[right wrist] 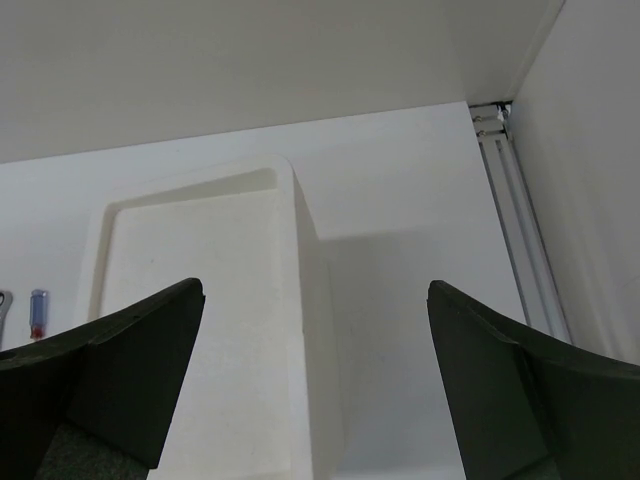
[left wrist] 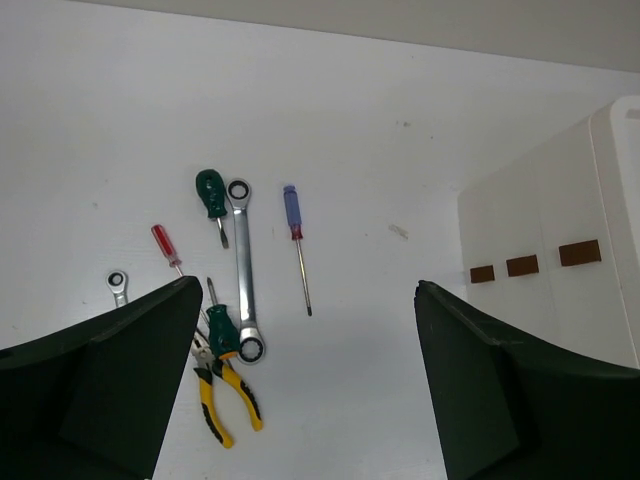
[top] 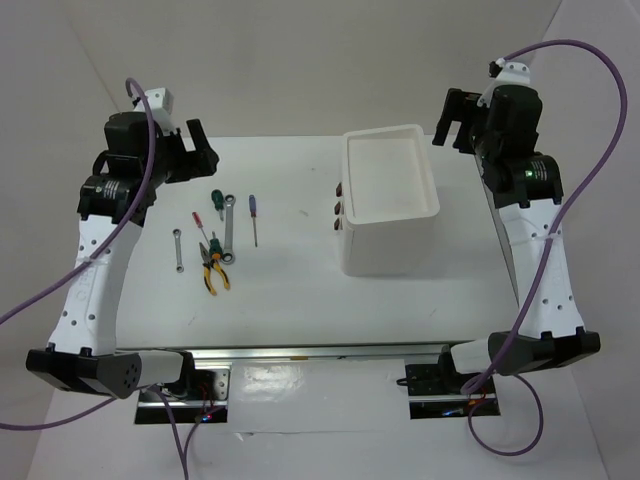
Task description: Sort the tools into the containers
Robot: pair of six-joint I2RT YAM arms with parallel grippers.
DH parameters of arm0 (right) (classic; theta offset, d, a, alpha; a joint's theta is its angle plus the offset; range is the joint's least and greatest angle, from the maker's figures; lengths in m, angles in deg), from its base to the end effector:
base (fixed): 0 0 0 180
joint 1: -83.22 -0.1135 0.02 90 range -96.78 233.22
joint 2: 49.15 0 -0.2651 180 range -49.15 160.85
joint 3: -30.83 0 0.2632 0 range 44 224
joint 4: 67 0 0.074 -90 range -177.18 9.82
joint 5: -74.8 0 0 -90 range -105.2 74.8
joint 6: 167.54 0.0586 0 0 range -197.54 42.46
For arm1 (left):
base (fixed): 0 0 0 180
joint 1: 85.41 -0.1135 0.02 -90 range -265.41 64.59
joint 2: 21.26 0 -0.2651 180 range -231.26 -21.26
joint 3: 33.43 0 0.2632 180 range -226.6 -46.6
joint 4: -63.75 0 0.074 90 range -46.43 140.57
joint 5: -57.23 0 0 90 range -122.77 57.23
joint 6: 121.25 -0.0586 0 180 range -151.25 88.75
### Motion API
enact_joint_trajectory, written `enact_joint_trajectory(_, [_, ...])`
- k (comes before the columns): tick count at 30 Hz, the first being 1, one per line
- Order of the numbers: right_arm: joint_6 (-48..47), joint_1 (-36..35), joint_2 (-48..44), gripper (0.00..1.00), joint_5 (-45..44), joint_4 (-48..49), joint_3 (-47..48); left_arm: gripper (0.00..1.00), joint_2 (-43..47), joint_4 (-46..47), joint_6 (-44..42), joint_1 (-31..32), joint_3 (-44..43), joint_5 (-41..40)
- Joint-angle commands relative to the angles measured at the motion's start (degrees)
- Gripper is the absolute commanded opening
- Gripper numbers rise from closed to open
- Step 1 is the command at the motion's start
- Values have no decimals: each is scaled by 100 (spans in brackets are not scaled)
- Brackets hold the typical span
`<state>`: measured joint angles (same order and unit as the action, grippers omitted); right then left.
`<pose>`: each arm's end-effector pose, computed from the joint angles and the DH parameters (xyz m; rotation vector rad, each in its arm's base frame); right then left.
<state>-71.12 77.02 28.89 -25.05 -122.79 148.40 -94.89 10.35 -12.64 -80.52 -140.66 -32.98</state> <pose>0.2939 0.0218 0.5035 0.1229 1.8462 -0.0059 0.2882 -0.0244 0.4686 -0.2325 1.9117 -0.2722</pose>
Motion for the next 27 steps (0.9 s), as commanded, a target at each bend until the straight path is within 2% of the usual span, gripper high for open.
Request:
enact_joint_trajectory(1, [-105, -75, -272, 100, -52, 332, -60, 100, 173, 243, 99, -31, 81, 82])
enact_joint_trajectory(4, [-158, -75, -211, 100, -192, 385, -130, 100, 226, 243, 152, -31, 81, 153])
enact_joint_trajectory(8, [-211, -267, 106, 100, -255, 472, -183, 100, 279, 296, 291, -31, 195, 626])
enact_joint_trajectory(20, [-202, -399, 879, 98, -132, 666, -947, 100, 569, 1148, 828, -260, 1451, 2243])
enact_joint_trajectory(27, [131, -839, 959, 98, -887, 736, -1562, 100, 112, 1947, 1443, -313, 2242, 2832])
